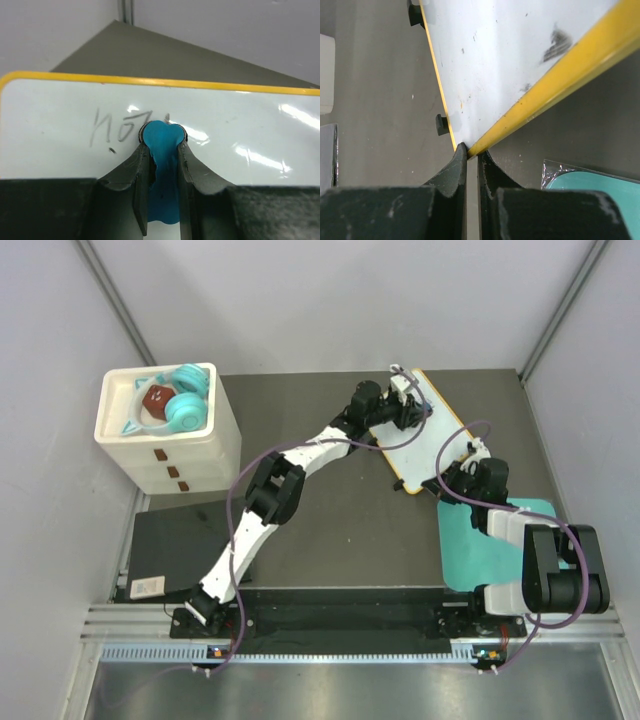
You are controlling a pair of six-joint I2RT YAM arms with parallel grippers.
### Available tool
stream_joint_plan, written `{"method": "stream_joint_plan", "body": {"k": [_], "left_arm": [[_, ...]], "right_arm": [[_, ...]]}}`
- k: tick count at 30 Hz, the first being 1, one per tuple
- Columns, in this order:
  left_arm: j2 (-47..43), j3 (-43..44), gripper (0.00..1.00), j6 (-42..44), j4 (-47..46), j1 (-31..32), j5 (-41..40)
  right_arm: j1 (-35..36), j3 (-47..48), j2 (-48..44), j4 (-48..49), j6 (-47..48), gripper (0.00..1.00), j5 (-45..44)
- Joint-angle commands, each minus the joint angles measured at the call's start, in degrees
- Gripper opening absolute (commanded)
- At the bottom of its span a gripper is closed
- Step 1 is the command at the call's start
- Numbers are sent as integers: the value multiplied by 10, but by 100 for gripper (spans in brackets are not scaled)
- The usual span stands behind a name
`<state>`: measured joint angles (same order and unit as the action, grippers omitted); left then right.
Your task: Erase the whiteboard
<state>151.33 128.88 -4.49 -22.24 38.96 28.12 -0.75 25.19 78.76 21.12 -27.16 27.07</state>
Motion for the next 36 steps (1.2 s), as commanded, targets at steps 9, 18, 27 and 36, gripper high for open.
{"method": "stream_joint_plan", "body": {"k": [9,18,27,36], "left_arm": [[-156,-295,0,-148,60,56,-87],[-114,-349,0,-232,43,107,-69],[-144,-406,0,-231,-17,104,-185],[-203,-392,0,-170,-25,77,-370]], "right_arm": [[37,-16,-1,-97,46,0,69],[36,-17,-5,-95,45,0,69],[39,-17,-7,-99,47,0,64],[45,-15,-12,-102,50,0,59]]}}
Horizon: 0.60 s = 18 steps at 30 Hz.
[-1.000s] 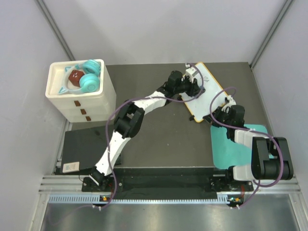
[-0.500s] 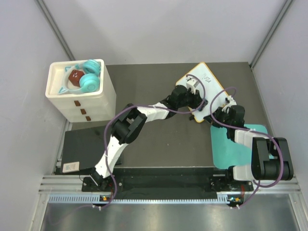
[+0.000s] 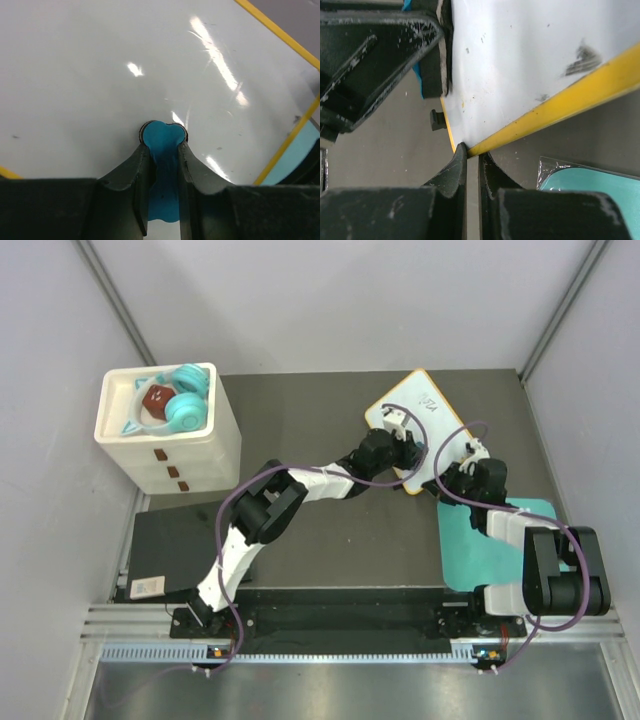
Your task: Erase the whiteboard
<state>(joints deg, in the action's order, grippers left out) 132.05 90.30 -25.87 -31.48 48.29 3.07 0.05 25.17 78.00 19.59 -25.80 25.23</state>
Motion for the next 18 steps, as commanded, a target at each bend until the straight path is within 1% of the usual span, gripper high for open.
{"method": "stream_joint_plan", "body": {"k": [1,3,6,7,9,14,18], "left_arm": [[-11,0,0,54,59,-21,-129],[-10,12,0,67,44,-25,-153],[-7,23,0,93,-1,-31,-167],[-2,24,0,104,-33,-33,-174],[4,34,0,114,-55,-41,-175],[36,80,0,122,-103,-59,-124],[54,114,0,129,-103,-66,-99]], "right_arm": [[39,-16,-7,-88,37,0,76],[42,-17,-13,-89,37,0,75],[43,-17,-14,-90,39,0,75],[43,-17,-14,-89,40,0,75],[44,-16,-14,-89,41,0,78],[45,-14,-11,-88,41,0,83],[57,-13,-9,-89,47,0,91]]}}
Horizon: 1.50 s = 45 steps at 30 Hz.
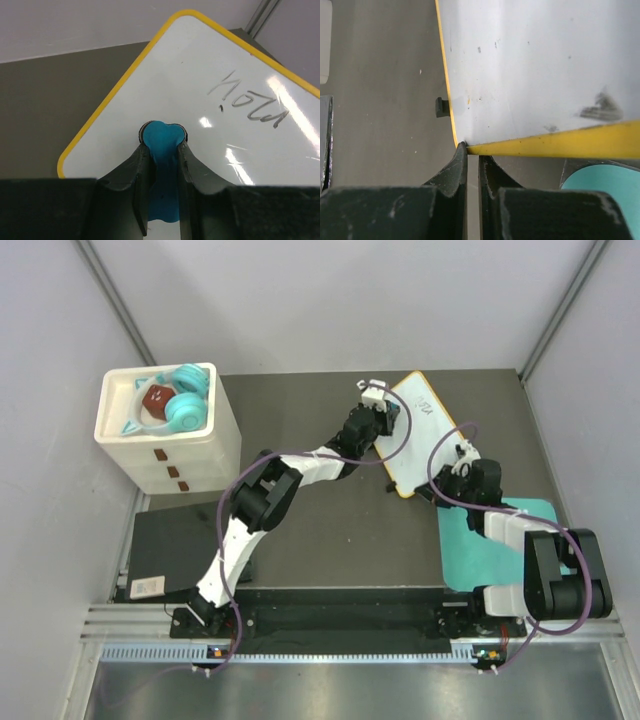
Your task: Erase the whiteboard
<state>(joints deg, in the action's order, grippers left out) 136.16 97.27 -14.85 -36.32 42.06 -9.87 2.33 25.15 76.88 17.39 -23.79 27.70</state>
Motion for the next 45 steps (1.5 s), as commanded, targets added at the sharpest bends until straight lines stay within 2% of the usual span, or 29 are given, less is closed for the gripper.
{"method": "stream_joint_plan", "body": {"k": [1,11,18,23,25,26,28,29,31,33,36,37,40,43,45], "left_arm": [[17,47,0,19,-57,-5,39],[5,46,0,44,-71,-28,50],[16,102,0,57,-51,-41,44],[-14,42,0,49,-89,-41,66],[-38,-5,0,52,-110,-41,58],[-46,-17,0,56,-116,-41,56],[-64,-43,0,71,-122,-41,53],[-70,-49,0,78,-123,-41,54],[-82,-66,0,83,-126,-41,52],[-91,-73,0,87,-126,-42,55],[-99,-85,0,89,-126,-42,63],[-101,-87,0,89,-126,-41,64],[-107,-95,0,90,-125,-42,71],[-114,-102,0,91,-126,-42,75],[-114,-102,0,94,-127,-42,81]], "right_arm": [[39,-8,3,-68,29,0,66],[91,25,29,-101,63,0,67],[94,26,27,-104,65,0,68],[95,-1,-34,-98,60,0,54],[95,-23,-97,-101,53,1,41],[95,-31,-123,-110,48,15,21],[95,-54,-196,-122,39,28,4],[95,-60,-220,-131,36,40,-18],[95,-74,-289,-164,22,53,-66],[94,-84,-329,-206,7,56,-105],[94,-97,-385,-214,-11,60,-143],[91,-97,-396,-213,-15,72,-149],[72,-98,-397,-189,-29,85,-137],[43,-99,-387,-149,-43,86,-113],[12,-103,-376,-120,-50,83,-100]]}}
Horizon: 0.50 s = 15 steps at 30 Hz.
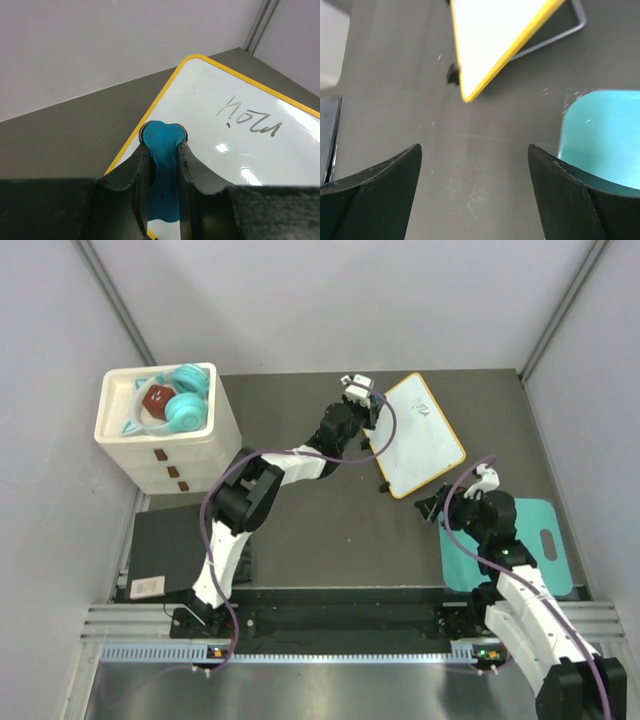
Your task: Erase the whiteboard
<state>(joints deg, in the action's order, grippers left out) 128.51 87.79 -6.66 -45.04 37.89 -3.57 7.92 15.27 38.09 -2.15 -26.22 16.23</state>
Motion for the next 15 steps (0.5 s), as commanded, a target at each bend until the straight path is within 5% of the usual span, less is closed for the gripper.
{"method": "stream_joint_plan", "body": {"k": [1,15], "left_arm": [[-38,-5,0,15,-39,0,22],[-26,16,0,2,-33,0,64]], "right_arm": [[-53,-5,15,87,-29,82,28],[-92,37,146,244,-47,72,33]]}}
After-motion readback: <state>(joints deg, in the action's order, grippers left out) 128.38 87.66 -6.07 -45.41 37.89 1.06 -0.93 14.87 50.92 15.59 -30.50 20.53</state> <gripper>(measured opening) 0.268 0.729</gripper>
